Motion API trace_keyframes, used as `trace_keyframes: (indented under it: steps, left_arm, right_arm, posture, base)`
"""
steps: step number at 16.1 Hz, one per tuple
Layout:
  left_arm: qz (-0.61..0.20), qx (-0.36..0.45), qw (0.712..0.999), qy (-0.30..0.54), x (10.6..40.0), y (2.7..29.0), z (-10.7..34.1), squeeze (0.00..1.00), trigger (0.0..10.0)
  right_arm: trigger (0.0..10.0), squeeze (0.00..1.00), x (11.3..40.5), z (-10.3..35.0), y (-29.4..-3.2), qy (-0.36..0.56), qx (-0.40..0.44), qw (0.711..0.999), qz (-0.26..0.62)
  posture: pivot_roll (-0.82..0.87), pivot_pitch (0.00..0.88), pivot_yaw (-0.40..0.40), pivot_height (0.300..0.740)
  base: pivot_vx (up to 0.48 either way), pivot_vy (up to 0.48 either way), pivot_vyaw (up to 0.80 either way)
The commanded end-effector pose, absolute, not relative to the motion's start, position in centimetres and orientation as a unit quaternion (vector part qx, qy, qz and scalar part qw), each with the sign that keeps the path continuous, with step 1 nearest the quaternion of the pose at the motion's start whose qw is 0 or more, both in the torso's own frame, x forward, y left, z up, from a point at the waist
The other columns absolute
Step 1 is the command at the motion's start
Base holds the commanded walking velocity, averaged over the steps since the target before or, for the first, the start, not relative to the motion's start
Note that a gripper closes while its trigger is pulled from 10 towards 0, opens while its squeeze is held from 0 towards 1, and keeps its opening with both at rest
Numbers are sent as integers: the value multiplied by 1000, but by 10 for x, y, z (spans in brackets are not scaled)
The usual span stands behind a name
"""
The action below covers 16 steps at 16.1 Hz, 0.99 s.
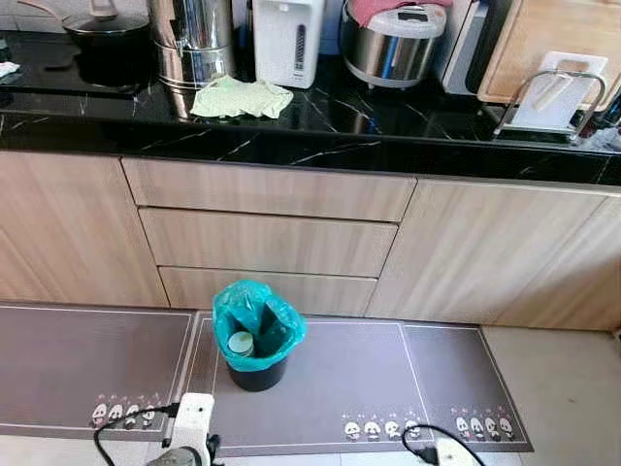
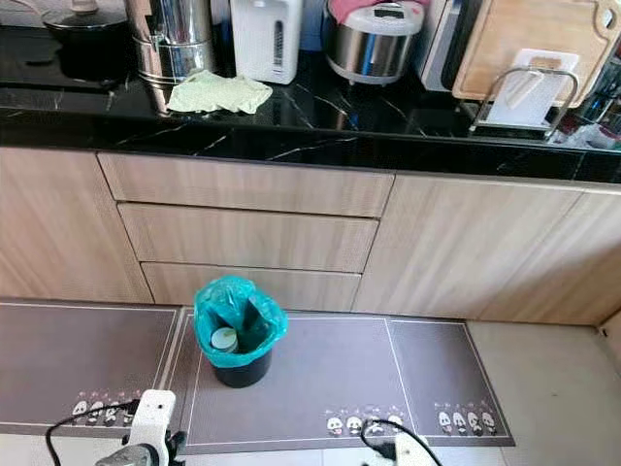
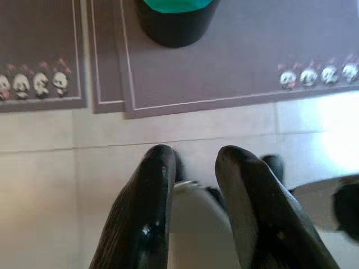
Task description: Kitchen organization
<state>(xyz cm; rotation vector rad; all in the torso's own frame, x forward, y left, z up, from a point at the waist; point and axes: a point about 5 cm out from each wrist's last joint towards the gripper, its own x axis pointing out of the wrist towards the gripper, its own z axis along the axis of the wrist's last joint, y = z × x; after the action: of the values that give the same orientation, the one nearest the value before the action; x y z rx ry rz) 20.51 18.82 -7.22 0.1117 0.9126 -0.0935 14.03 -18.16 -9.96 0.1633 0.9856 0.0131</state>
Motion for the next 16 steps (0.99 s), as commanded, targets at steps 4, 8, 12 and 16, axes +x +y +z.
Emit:
trace_keyframes:
  steps: [4,8,12,16]
  left_arm:
    - [-42,81,892,443,201,197,-73,0,10000]
    - [-35,92,892,441,202,208,-71,0,10000]
    - [-35,94,892,440,202,208,-71,0,10000]
    - [-35,94,892,440,202,208,-71,0,10000]
  right_arm:
    - [10000,0,158,-95,-161,460,70,885,18]
    - [10000,0,169,-92,-141,452,75,888,35]
    - [10000,0,170,-91,-140,453,75,888,34]
    - [10000,0,170,-91,-140,453,74,888,34]
  posture:
    - [18,17,-94,740]
    - [31,10,-76,740]
    - [31,10,-76,740]
    - [31,10,-76,740]
  base:
    - [0,0,0]
    - [0,0,0]
    - [0,0,0]
    - [0,0,0]
